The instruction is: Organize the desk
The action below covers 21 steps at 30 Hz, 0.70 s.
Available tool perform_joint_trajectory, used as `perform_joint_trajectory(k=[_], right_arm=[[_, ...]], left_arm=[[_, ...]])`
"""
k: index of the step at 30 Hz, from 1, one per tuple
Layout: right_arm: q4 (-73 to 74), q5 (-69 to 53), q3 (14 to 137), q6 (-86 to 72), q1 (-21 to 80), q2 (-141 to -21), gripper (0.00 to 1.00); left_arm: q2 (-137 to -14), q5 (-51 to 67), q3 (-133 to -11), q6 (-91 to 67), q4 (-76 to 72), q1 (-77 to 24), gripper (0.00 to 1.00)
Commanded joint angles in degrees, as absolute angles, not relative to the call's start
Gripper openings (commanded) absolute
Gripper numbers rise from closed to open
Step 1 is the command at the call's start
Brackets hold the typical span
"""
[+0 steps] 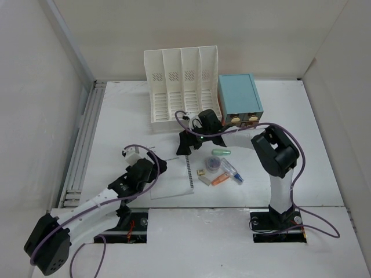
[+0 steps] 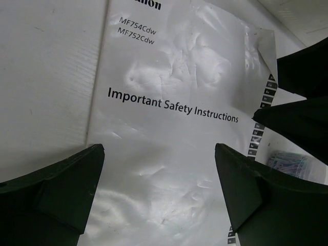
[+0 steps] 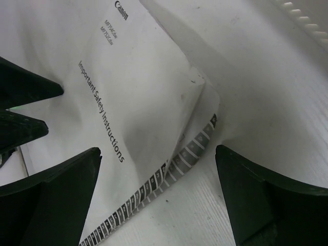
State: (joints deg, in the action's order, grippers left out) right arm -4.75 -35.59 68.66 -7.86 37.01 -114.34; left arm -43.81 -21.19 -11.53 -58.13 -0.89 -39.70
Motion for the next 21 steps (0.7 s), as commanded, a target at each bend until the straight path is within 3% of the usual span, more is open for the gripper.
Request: perform_joint_trajectory(k=[1, 7, 14, 18, 19, 21], right_arm=[[-7.0, -38.1, 70.6, -9.9, 38.0, -116.1, 0.98], [-7.0, -42.9, 70.6, -10.5, 38.5, -116.6, 0.85], [-7.0, -49.6, 71.8, -10.5, 38.5, -117.2, 0.57], [-7.0, -53.3, 72.3, -10.5, 38.5, -117.2, 0.28], [-7.0, -54.0, 72.9, -10.0, 38.5, -116.6, 0.12], [-7.0, -55.0, 72.9, -10.0, 38.5, -115.9, 0.01]], left_arm=[[-45.7, -22.5, -11.9, -60.3, 1.0, -39.9, 0.88], [-47.3, -22.5, -13.0, -60.3, 1.0, -39.9, 0.88], [-51.3, -20.7, -15.6, -59.0, 2.9, -39.9, 0.88], [-51.9, -20.1, -16.1, -58.4, 2.9, -39.9, 0.88], [-51.9, -20.1, -16.1, -58.4, 2.9, -39.9, 0.88], [-51.9, -19.6, -16.1, -58.4, 2.9, -39.9, 0.88]])
